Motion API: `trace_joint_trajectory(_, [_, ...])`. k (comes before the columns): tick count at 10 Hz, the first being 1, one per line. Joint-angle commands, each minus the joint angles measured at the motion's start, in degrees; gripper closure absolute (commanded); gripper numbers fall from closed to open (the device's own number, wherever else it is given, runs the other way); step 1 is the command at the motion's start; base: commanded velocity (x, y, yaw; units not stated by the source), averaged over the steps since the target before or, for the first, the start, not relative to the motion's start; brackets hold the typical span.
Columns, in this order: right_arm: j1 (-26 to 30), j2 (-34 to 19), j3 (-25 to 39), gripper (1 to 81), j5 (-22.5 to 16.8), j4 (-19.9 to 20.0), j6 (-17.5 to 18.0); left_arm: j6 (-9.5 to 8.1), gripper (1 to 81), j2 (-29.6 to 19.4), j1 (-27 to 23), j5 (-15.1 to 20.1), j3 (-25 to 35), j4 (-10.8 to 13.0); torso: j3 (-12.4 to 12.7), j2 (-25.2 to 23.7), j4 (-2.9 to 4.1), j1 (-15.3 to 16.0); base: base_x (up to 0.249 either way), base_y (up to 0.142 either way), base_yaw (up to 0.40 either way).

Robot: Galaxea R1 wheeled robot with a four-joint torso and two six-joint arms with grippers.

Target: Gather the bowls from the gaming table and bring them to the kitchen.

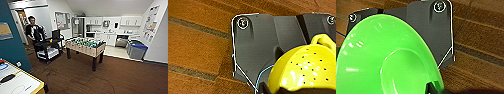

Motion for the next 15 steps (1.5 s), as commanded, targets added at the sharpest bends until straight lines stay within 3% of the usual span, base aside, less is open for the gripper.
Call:
trace_joint_trajectory(1, [1.79,-0.7,-0.27,81.1,-2.87,-0.3,-0.19,0.27,81.1,-0.58,-2.2,2.52,-0.33,0.53,-0.02,0.0,0.0,0.0,0.0,0.0,-0.367])
trace_joint_trajectory(11, [2.05,-0.52,-0.27,81.1,-2.87,-0.56,-0.36,0.19,81.1,-0.32,-2.2,2.43,-0.41,0.26,0.0,0.0,0.0,0.02,0.0,0.0,-0.359])
trace_joint_trajectory(15, [1.97,-0.52,-0.27,81.1,-2.87,-0.56,-0.36,0.19,81.1,-0.76,-2.2,1.99,-0.06,-0.09,0.0,0.0,0.0,0.02,0.0,0.0,-0.082])
